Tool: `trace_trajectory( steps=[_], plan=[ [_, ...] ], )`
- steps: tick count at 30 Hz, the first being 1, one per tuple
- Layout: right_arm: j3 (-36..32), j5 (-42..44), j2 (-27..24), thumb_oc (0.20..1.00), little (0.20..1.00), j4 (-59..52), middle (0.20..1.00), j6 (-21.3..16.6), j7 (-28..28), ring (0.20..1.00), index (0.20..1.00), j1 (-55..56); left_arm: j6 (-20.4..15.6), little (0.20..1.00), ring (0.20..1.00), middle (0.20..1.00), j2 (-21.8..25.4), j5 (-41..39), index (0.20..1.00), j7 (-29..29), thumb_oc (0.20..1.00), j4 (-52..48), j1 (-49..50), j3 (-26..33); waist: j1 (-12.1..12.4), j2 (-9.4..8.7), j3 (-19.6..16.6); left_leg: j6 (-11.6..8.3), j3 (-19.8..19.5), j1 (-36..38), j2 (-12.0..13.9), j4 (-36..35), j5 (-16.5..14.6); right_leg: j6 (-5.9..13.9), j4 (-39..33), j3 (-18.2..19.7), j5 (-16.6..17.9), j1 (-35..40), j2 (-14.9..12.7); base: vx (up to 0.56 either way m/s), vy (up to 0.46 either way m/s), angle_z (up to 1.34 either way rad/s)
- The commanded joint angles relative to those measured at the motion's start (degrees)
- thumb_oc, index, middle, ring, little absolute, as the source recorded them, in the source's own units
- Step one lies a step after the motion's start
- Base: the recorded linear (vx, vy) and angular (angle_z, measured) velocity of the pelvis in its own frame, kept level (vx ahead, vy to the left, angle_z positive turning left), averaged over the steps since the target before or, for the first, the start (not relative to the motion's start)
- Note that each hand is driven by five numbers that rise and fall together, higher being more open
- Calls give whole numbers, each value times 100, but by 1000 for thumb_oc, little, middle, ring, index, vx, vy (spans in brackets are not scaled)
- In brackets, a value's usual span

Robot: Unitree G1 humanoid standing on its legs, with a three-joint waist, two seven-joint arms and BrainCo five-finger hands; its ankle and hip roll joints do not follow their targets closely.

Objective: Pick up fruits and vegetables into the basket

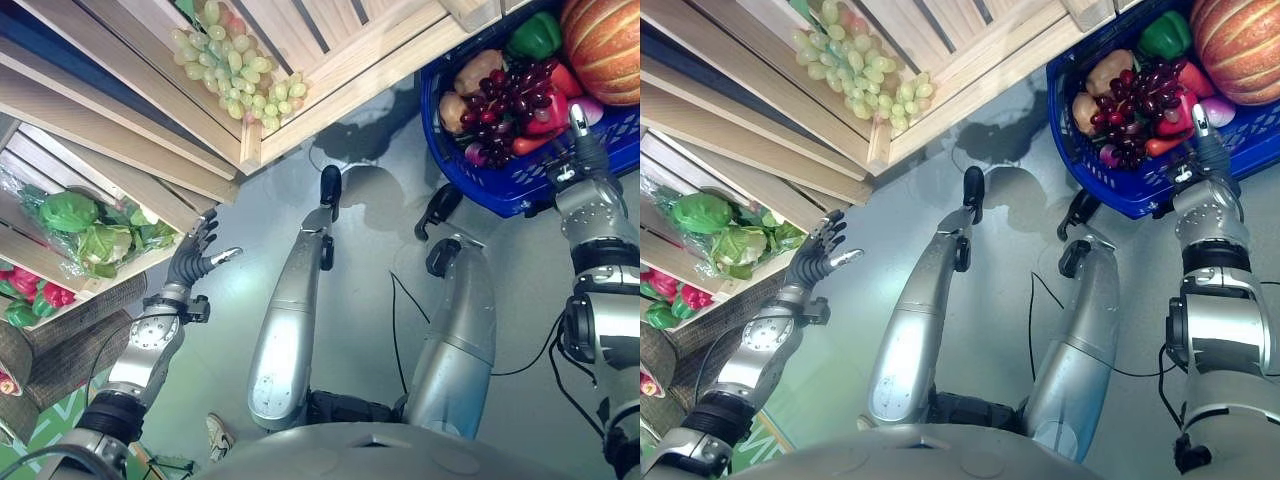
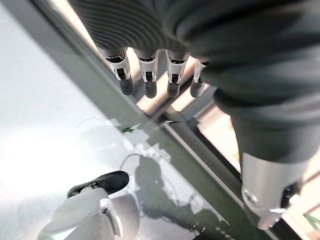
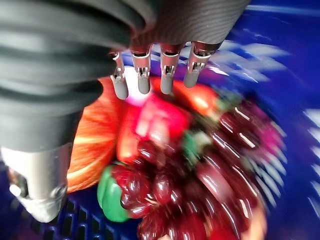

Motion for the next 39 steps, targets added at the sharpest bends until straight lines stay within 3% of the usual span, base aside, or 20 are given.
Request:
trace_trajectory(
  steps=[1,8,10,12,18,19,22,23,24,29,33,34,39],
  plan=[
    [419,-1298,-515,1000,1000,-659,1000,-32,-789,1000,1000,654,-481,1000,1000,1000,-219,628,1000,439,1000,-241,90,-171,-315,980,-243,359,297,246,-9,-501,-211,353,-196,-111,-363,399,485,-24,30,-12],
    [706,-2375,151,1000,1000,-2424,1000,7,-1501,1000,1000,2017,-880,1000,1000,1000,-94,2149,1000,1689,1000,-888,-48,-5,-595,718,-243,338,382,634,31,-641,-243,428,-483,-61,-299,808,605,1,47,-13],
    [890,-3036,581,1000,1000,-3182,1000,-140,-1696,1000,1000,2755,-863,1000,1000,1000,10,3403,1000,2584,1000,-1310,-102,197,-763,566,-243,321,435,865,54,-653,-302,471,-597,-14,-286,1072,661,30,57,-21],
    [1106,-3562,760,1000,1000,-3669,1000,-274,-1680,1000,1000,3258,-400,1000,1000,1000,148,4498,1000,3338,1000,-1553,-238,286,-905,443,-243,301,478,1049,82,-667,-340,516,-686,31,-273,1259,703,22,57,-14],
    [1343,-4481,834,1000,1000,-4187,1000,-456,-1363,1000,1000,3917,525,1000,1000,1000,371,5997,1000,4263,1000,-1652,-445,448,-1161,227,-243,248,585,1464,143,-653,-428,623,-840,113,-266,1674,717,8,66,-17],
    [1395,-4663,739,1000,1000,-4351,1000,-476,-1212,1000,1000,4035,737,1000,1000,1000,468,6378,1000,4496,1000,-1648,-516,568,-1239,184,-243,265,691,1475,198,-676,-303,602,-947,88,-102,1689,691,-53,103,-14],
    [1467,-5007,508,1000,1000,-4623,1000,-539,-876,1000,1000,4357,1140,1000,1000,1000,752,7067,1000,5003,1000,-1500,-539,647,-1398,141,-243,188,729,1859,216,-667,-455,706,-1003,214,-210,2040,634,18,116,-18],
    [1463,-5043,481,1000,1000,-4672,1000,-541,-845,1000,1000,4366,1192,1000,1000,1000,793,7140,1000,5044,1000,-1482,-567,667,-1412,141,-243,224,802,1792,233,-701,-331,665,-1053,165,-80,1971,618,92,133,-16],
    [1471,-5152,364,1000,1000,-4745,1000,-556,-712,1000,1000,4474,1347,1000,1000,1000,937,7381,1000,5202,1000,-1378,-592,688,-1485,128,-243,163,781,2005,222,-678,-465,732,-1069,257,-193,2172,593,28,113,-14],
    [1407,-5214,72,1000,1000,-4959,1000,-509,-489,1000,1000,4632,2095,1000,1000,1000,1279,7785,1000,5271,1000,-1161,-715,596,-1650,181,-243,188,936,2132,227,-727,-351,732,-1223,318,-17,2263,529,7,114,-14],
    [1338,-5270,-146,1000,1000,-5104,1000,-471,-467,1000,1000,4707,2907,1000,1000,1000,1585,7965,1000,4907,1000,-975,-908,355,-1791,241,-243,182,1015,2185,208,-670,-387,760,-1227,429,-13,2283,506,37,116,-10],
    [1306,-5298,-242,1000,1000,-5192,1000,-401,-459,1000,1000,4716,3210,1000,1000,1000,1741,8004,1000,4546,1000,-897,-1030,204,-1862,272,-243,179,1052,2189,204,-631,-415,777,-1223,485,-14,2268,494,42,135,-20],
    [1342,-5370,-500,1000,1000,-5412,1000,-246,-318,1000,1000,4618,3500,1000,1000,1000,2123,7827,1000,3610,1000,-410,-1704,-477,-2073,361,-243,181,1166,2101,185,-554,-455,812,-1217,676,-1,2116,533,30,106,-17]
  ],
)
